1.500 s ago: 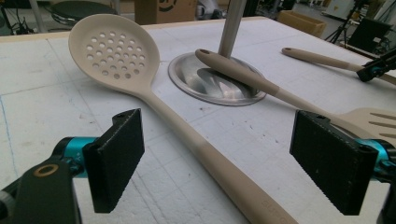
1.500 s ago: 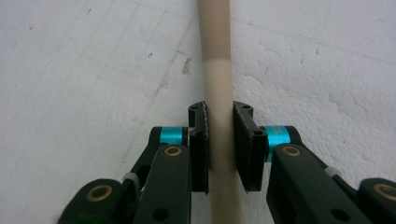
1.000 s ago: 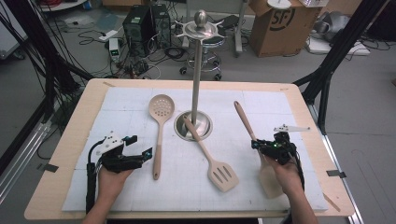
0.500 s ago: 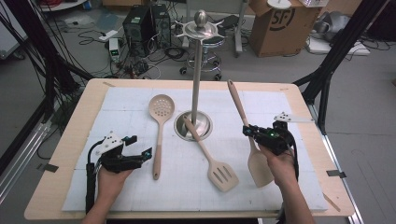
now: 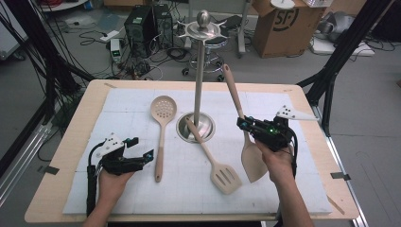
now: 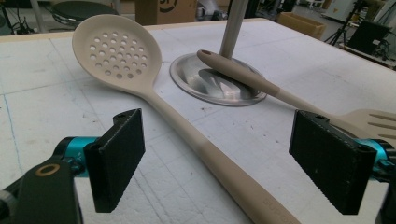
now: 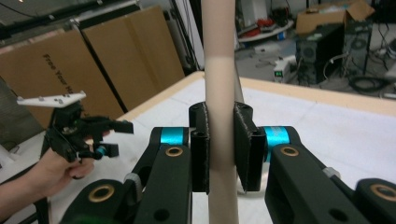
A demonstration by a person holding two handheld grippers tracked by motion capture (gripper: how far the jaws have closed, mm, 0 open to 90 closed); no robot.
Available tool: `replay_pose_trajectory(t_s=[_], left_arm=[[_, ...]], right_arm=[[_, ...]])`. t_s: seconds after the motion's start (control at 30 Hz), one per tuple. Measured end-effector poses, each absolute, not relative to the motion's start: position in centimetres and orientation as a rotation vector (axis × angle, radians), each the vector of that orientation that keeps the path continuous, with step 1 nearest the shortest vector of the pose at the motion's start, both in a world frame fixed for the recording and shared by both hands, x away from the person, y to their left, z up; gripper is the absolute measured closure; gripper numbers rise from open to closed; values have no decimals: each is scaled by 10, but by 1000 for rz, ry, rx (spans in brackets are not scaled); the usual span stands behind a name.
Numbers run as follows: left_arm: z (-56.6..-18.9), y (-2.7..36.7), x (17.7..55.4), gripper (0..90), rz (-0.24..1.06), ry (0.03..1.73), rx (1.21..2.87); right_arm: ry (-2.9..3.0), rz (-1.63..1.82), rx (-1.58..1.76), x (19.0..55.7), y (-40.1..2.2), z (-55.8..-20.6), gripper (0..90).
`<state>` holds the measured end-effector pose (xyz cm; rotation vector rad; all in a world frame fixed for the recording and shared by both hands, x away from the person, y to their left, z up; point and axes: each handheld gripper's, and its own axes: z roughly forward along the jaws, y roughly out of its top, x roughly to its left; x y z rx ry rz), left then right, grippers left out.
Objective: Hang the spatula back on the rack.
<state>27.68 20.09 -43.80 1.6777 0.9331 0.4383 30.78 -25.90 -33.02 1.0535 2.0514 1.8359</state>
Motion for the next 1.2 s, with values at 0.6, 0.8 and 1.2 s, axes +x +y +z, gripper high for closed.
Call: replay_pose_trajectory(t_s=[0.6,0.8,1.2], left_arm=[[-437,201,276,188,442,931,1674],[-438,201,276,188,431,933,1676],[-437,201,276,189,438,930,1677]], right_arm=[[1932,2021,980,316,-254,-315,784],[1915,2081,945,319,-253,-309,783],[1913,2111,910,327,-248,-290,783]])
